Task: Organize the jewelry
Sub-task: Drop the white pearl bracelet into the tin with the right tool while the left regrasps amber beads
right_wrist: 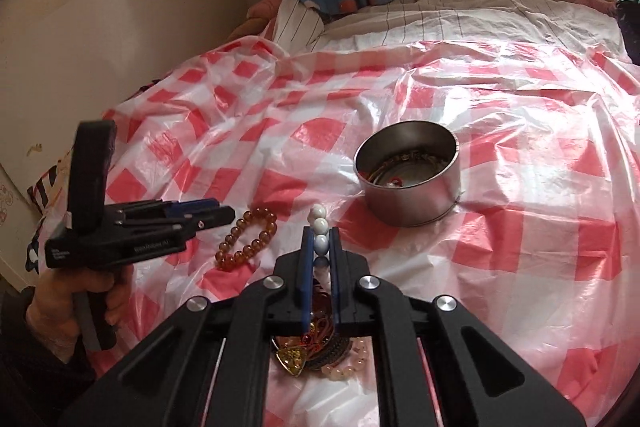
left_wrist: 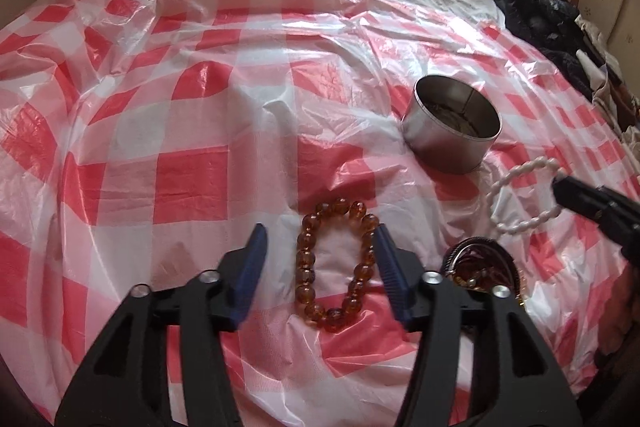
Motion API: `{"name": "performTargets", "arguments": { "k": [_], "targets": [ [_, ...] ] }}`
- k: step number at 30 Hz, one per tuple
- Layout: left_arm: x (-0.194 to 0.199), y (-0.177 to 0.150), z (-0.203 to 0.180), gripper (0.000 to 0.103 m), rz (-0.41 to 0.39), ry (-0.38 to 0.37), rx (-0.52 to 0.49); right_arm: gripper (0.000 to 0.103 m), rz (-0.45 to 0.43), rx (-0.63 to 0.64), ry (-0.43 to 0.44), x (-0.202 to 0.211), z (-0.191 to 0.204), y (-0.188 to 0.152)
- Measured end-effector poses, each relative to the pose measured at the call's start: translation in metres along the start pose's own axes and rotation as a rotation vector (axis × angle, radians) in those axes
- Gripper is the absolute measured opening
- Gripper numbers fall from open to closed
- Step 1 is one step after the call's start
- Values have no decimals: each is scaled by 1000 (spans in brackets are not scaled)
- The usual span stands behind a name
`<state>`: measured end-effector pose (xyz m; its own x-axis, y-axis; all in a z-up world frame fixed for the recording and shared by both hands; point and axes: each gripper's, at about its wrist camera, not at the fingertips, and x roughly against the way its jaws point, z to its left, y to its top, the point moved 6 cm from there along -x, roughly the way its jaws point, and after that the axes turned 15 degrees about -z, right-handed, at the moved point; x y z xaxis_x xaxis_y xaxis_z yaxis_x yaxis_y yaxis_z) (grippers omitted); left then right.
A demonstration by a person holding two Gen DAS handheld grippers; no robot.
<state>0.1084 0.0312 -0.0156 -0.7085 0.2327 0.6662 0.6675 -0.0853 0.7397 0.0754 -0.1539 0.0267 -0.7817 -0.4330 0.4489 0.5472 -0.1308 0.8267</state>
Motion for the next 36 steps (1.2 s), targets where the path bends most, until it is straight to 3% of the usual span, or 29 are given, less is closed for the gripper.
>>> {"name": "performTargets", "arguments": {
  "k": [4, 6, 7, 15, 22, 36],
  "targets": [
    [-17, -15, -2, 56, 47, 82, -100, 8, -2, -18, -11, 5, -11, 1],
    [-17, -15, -6, 33, 37, 78, -117, 8, -11, -23, -10, 8, -11, 4],
    [-15, -13, -9, 10, 34, 60, -127, 8, -17, -27, -8, 10, -13, 6],
    [19, 16, -33, 10, -85, -157, -8, 8, -48, -62, -2, 18, -18, 12],
    [27, 25, -32, 10, -109, -274, 122, 8, -61, -69, 7, 16, -14, 15],
    [47, 73, -72, 10, -210, -388, 116, 8, -107, -102, 0, 13, -17, 31]
  ]
}}
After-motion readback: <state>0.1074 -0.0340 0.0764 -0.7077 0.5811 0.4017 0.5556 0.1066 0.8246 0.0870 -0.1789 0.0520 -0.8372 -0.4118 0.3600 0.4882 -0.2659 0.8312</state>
